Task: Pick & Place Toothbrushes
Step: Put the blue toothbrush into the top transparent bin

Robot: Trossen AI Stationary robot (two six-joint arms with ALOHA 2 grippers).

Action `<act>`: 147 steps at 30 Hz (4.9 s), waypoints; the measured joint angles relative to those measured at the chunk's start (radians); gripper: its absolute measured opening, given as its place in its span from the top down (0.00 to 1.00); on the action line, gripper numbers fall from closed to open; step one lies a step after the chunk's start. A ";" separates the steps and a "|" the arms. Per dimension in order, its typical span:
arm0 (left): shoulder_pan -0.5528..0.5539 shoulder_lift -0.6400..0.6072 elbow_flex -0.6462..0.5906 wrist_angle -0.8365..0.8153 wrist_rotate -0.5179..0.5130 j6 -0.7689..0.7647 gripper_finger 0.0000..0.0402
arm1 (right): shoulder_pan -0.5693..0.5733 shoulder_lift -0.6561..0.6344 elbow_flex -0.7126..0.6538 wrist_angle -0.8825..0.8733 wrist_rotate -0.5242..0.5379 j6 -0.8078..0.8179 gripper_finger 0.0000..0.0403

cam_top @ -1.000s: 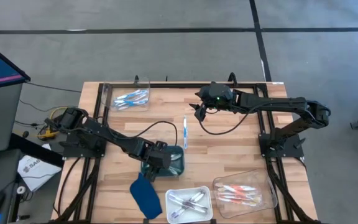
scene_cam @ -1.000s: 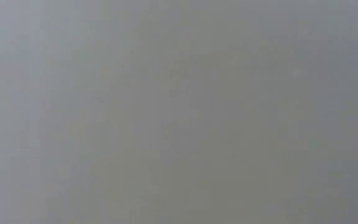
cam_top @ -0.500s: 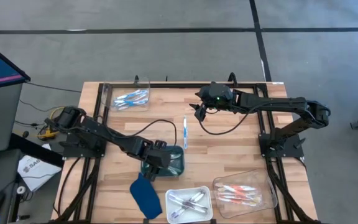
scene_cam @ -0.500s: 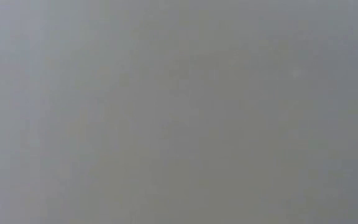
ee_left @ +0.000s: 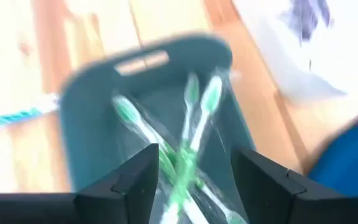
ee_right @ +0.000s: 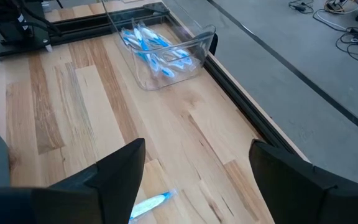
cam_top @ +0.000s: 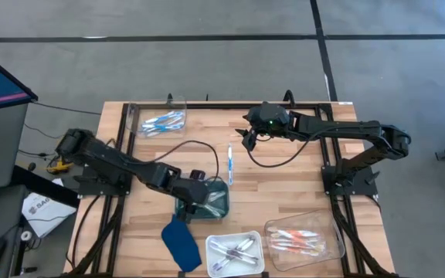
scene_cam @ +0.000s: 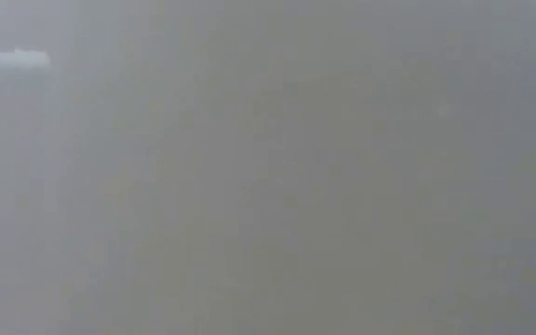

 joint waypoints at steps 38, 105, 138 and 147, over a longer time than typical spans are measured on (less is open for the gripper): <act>0.004 -0.168 -0.283 0.592 -0.429 0.197 0.68 | 0.026 0.061 -0.002 -0.324 -0.105 0.229 0.59; 0.129 -0.683 -0.743 1.370 -0.171 0.375 0.76 | 0.086 0.682 0.517 -0.412 -0.208 0.101 1.00; 0.129 -0.683 -0.743 1.353 -0.172 0.375 0.76 | 0.188 0.679 0.539 -0.667 -0.338 0.002 1.00; 0.129 -0.683 -0.743 1.354 -0.172 0.375 0.76 | 0.197 0.679 0.539 -0.699 -0.338 0.042 1.00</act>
